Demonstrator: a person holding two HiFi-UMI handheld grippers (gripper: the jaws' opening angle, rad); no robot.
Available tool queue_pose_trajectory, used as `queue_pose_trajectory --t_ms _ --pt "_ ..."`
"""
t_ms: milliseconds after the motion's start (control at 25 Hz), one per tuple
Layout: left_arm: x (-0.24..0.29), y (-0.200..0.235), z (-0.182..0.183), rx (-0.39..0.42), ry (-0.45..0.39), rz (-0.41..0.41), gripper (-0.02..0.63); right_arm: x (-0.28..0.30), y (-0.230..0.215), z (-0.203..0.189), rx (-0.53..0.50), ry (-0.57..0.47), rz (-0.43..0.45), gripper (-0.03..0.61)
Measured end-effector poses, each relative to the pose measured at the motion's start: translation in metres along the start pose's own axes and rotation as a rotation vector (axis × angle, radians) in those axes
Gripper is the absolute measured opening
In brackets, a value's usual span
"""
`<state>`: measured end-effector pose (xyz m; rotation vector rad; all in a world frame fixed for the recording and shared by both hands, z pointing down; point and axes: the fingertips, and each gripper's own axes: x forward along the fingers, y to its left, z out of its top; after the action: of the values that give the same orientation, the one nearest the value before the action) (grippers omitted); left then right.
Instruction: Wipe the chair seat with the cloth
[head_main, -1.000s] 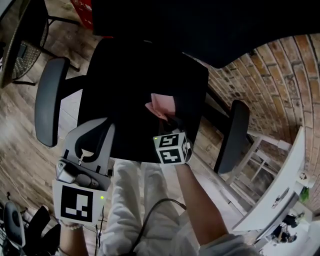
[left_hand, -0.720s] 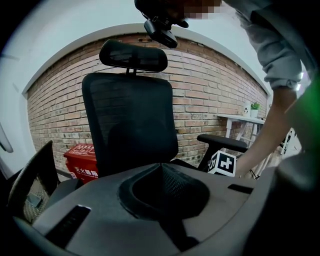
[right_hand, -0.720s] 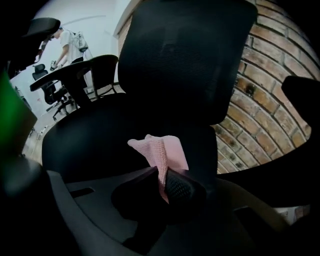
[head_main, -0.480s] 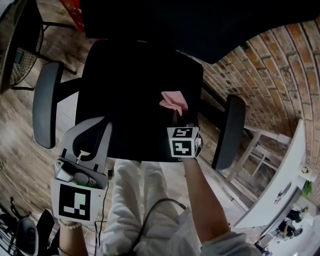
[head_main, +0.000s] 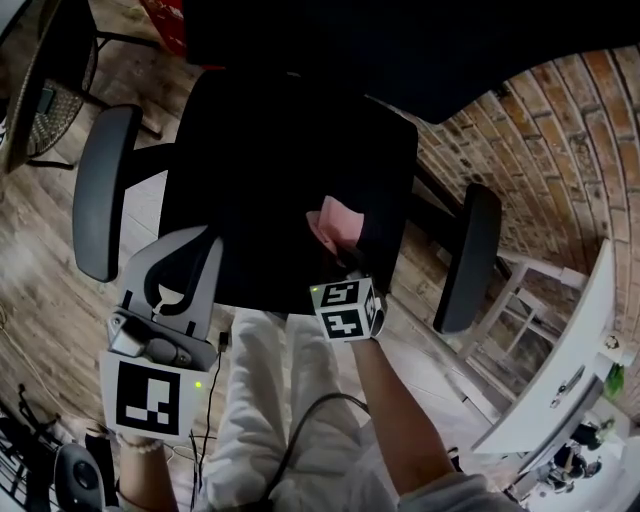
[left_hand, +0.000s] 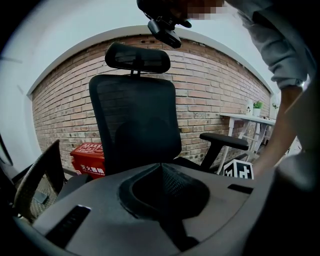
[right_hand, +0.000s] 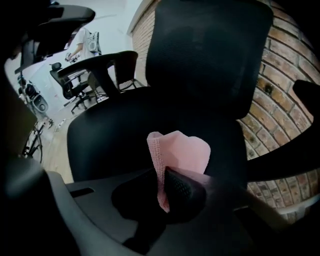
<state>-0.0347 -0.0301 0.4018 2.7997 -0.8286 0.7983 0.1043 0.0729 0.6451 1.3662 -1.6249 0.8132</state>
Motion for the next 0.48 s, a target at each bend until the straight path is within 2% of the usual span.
queue_pose_trajectory --t_ms 200,480 --pt "-0.009 0.0 -0.006 0.005 0.005 0.002 0.018 -0.006 0.059 -0.011 -0.08 0.003 0.097 0.055" --pt "-0.017 0.0 -0.015 0.0 0.009 0.005 0.018 -0.018 0.136 -0.027 -0.134 0.01 0.223 0.055"
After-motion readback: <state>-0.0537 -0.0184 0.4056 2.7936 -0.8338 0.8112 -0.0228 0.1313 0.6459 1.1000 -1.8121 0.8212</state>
